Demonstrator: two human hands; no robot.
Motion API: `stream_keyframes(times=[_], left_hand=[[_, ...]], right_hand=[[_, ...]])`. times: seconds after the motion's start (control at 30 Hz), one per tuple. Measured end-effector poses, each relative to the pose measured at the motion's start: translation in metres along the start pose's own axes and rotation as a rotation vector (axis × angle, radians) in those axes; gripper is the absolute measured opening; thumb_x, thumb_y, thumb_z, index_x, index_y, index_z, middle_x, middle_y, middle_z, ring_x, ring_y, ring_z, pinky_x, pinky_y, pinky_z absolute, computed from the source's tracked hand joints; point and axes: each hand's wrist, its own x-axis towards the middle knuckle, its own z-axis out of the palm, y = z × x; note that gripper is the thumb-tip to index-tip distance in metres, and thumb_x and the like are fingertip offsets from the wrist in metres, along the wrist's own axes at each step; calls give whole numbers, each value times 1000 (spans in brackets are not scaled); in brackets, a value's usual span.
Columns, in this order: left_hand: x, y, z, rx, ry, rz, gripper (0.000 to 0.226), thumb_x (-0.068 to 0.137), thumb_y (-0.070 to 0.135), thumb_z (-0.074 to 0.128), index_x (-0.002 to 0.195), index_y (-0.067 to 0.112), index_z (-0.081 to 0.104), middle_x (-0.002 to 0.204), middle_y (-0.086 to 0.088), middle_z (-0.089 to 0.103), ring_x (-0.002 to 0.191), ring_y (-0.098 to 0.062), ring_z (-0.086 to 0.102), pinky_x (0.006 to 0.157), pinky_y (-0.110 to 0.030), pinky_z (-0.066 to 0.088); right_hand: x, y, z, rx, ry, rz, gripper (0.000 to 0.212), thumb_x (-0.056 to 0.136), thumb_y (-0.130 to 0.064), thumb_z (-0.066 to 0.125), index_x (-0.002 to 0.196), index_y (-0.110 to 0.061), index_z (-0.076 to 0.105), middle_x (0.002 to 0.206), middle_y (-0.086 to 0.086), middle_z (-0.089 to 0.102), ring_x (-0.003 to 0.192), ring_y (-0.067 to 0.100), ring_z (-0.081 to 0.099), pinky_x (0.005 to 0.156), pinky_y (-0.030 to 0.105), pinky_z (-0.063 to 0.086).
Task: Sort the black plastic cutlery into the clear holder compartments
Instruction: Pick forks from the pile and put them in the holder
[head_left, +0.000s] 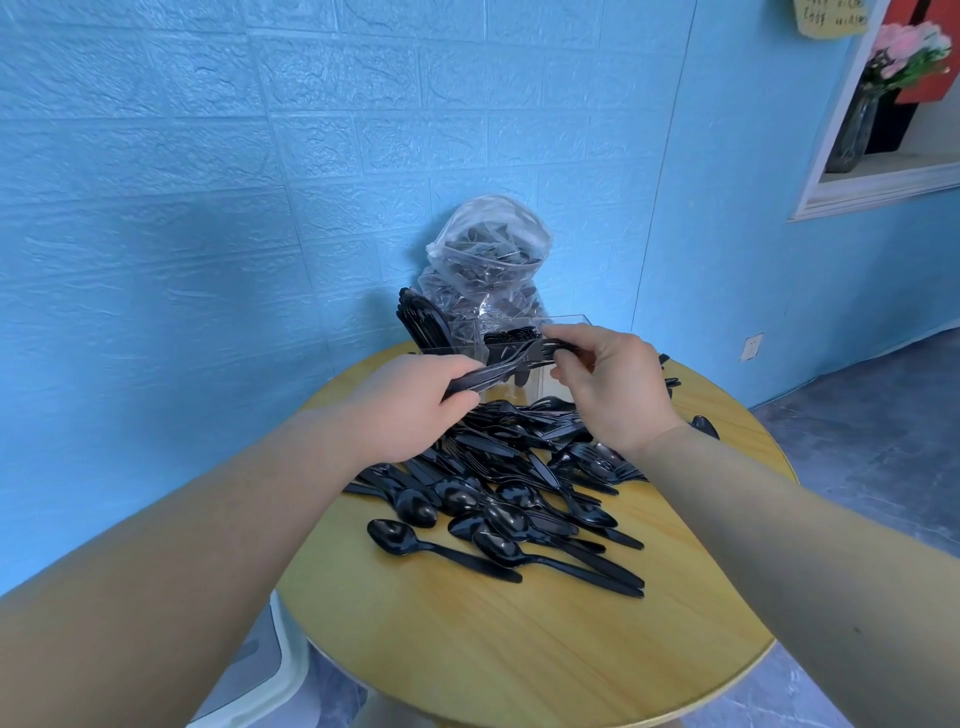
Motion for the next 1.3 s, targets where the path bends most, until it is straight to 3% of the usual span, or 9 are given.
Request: stream_keyframes(times=[0.17,0.27,0.43,0.53,0.67,0.83,0.93,1.1,1.3], left_hand=[[-1,-4,0,27,84,25,34,99,29,46,132,28,52,82,16,55,63,1,47,60,-22,39],[-1,-6,1,-6,166,18,37,98,29,48,135,30,50,88,17,56,65,0,45,64,-20,34],[-2,-9,5,-56,184,-9,35,97,30,50,132,33,52,69,25,48,56,3,47,54,-16,32],[-4,-7,4,-92,196,-14,32,96,30,53,128,35,56,82,22,60,67,2,54,62,-16,39],[-4,-8,3,-166,321,-12,27,90,31,63,117,33,64,102,14,66,92,-6,60,85,-29,49],[-6,-10,1,-177,332,-75,30,88,37,63,118,35,63,100,15,66,80,-3,60,75,-22,49],[-5,-12,2,-200,324,-90,33,87,33,67,119,34,62,96,15,65,70,5,57,67,-11,43],[-4,-9,2,-185,254,-94,40,87,30,67,125,37,57,107,18,61,83,-2,63,85,-22,48],[-1,-12,6,-150,248,-86,35,91,31,61,125,35,57,101,19,63,80,1,59,75,-18,44]], right_hand=[[-1,0,-3,49,-55,69,33,98,-11,43,123,-24,61,82,-9,67,84,17,68,75,23,54],[1,0,-2,166,-60,126,34,99,-9,41,121,-24,61,97,-8,67,78,5,69,78,38,57],[6,2,-1,400,-64,232,30,98,-3,43,109,-21,64,97,-1,66,76,10,69,77,28,58],[7,4,-2,463,-84,266,29,97,0,44,104,-19,65,97,3,65,73,10,68,74,24,58],[9,6,-1,476,-91,276,29,97,1,44,107,-17,64,102,8,65,71,8,68,70,20,57],[10,6,0,518,-82,323,28,97,2,44,112,-13,63,98,9,66,68,8,68,71,22,58],[9,6,3,434,-90,307,28,96,1,46,112,-12,64,89,6,69,68,10,68,78,29,58],[10,7,5,259,25,275,28,96,-4,46,114,-14,66,83,-2,70,66,4,68,80,36,58],[10,8,3,221,55,228,27,94,-6,51,112,-19,66,81,-7,67,73,3,67,82,31,57]])
